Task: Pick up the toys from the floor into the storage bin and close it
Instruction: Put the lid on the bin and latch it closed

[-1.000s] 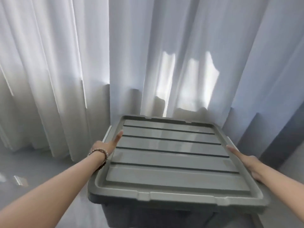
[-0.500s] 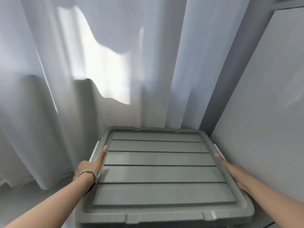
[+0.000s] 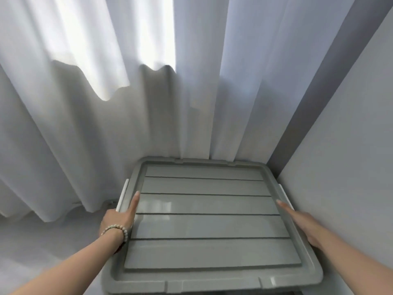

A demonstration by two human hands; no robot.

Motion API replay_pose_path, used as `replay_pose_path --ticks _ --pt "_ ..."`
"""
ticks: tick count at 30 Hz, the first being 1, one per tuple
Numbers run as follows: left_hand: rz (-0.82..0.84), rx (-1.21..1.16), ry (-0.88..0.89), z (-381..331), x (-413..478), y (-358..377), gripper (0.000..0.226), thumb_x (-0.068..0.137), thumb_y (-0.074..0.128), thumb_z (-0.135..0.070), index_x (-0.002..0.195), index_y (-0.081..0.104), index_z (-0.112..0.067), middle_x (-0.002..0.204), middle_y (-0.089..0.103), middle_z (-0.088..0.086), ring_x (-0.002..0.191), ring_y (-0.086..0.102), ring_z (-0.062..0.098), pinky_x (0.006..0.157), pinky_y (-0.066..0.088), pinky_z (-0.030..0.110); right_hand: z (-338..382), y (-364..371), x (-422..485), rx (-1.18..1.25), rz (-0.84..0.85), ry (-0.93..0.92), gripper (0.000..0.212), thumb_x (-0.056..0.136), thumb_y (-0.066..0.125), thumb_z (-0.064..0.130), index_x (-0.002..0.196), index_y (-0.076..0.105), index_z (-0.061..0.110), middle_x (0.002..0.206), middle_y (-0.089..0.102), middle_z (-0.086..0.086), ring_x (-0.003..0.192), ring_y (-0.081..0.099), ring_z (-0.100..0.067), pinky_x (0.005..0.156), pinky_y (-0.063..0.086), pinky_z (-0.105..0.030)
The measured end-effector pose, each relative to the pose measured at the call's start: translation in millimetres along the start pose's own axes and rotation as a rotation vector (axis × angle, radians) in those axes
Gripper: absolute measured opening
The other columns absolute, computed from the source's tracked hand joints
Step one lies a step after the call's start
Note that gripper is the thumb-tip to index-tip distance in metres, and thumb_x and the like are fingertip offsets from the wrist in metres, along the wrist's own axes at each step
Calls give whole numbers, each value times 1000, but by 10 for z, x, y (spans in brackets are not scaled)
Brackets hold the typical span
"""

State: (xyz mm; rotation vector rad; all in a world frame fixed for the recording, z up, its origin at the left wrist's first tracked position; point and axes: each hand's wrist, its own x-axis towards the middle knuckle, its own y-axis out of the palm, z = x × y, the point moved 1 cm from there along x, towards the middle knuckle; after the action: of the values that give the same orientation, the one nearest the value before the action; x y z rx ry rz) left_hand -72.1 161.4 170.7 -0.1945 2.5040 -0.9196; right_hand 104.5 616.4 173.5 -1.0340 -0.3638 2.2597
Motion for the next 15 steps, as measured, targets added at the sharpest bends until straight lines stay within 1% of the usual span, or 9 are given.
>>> replay_pose_path --ticks 3,4,5,6,7,9,11,13,15 --pt "48 -11 -13 20 3 52 103 55 39 -92 96 60 -1 85 62 16 75 58 30 61 42 33 180 92 -270 -27 -70 -126 79 71 66 63 123 57 4 120 62 -15 108 58 -29 97 43 -33" --pt "68 -28 -7 14 -24 57 107 51 39 -95 99 60 -1 88 63 16 75 59 30 61 42 32 197 135 -328 -70 -141 -187 73 75 63 60 122 57 4 120 62 -16 110 57 -30 95 42 -33" --pt "94 -46 1 10 -43 70 114 46 38 -97 102 60 0 92 64 17 76 59 30 60 42 32 179 184 -355 -142 -226 -264 74 75 61 64 121 57 7 123 60 -15 114 55 -31 98 42 -35" --pt "126 -55 12 -6 -51 93 121 41 37 -99 106 59 1 97 64 18 76 59 29 59 42 32 153 254 -399 -246 -282 -339 78 75 57 68 127 53 10 131 55 -15 123 49 -30 105 38 -38" --pt "157 -47 26 -26 -59 123 126 37 37 -100 109 58 1 101 64 19 78 59 30 60 44 32 114 353 -449 -376 -299 -390 79 78 52 67 137 44 15 145 41 -14 135 36 -28 113 28 -40" --pt "178 -9 38 -26 -52 173 129 36 36 -100 114 55 1 109 62 19 88 60 32 72 50 37 33 542 -428 -631 -277 -487 71 89 39 61 148 23 26 158 12 -3 146 8 -20 119 6 -39" --pt "183 10 45 -18 -25 205 132 33 34 -102 115 56 0 111 61 19 93 61 33 80 50 41 29 672 -449 -768 -233 -498 66 91 27 63 149 12 34 159 0 4 147 -4 -16 119 -2 -39" --pt "189 19 54 -12 16 208 132 33 33 -102 115 56 0 111 61 19 92 61 32 80 51 40 22 725 -433 -826 -231 -471 66 91 21 64 149 5 37 159 -5 6 146 -9 -15 119 -5 -41" --pt "217 32 49 -28 15 178 125 43 36 -98 120 51 -1 114 58 19 95 59 33 83 50 41 14 707 -444 -821 -205 -422 66 91 18 65 149 1 37 159 -9 5 146 -12 -15 118 -8 -42"
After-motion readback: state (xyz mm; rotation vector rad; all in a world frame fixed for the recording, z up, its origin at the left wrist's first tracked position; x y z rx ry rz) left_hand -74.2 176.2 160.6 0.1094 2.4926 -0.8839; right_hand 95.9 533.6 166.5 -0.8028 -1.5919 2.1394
